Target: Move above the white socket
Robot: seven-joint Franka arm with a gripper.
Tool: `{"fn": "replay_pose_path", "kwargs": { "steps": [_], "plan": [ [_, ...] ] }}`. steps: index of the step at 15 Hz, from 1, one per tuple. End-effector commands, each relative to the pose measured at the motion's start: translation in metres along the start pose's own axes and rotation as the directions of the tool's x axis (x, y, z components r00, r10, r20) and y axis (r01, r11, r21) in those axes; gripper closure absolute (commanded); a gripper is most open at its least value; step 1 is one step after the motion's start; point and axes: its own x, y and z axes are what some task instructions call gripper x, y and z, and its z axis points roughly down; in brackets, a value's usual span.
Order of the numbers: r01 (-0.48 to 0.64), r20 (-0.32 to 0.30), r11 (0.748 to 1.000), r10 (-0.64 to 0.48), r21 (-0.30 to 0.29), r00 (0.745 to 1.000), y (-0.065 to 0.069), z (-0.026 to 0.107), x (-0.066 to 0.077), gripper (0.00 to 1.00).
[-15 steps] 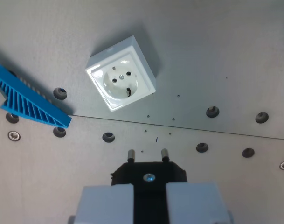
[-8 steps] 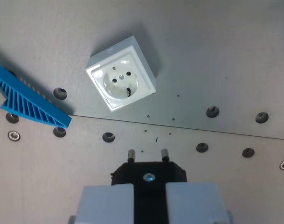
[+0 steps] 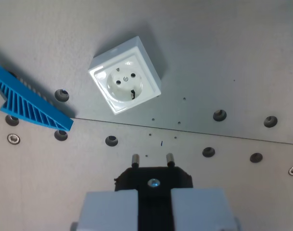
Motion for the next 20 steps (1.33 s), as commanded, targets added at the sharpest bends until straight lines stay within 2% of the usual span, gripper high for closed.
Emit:
{"fn": "replay_pose_path", "kwargs": {
  "steps": [1,10,20],
  "plan": [
    [0.060,-0.025,0.998,-0.060,-0.003,0.998,-0.001,0.007,-0.001,1.00],
    [0.148,-0.068,0.989,-0.149,-0.019,0.986,-0.004,0.031,-0.005,1.00],
    [0.270,-0.055,0.962,-0.271,-0.030,0.961,-0.011,0.066,-0.009,1.00]
  ]
}}
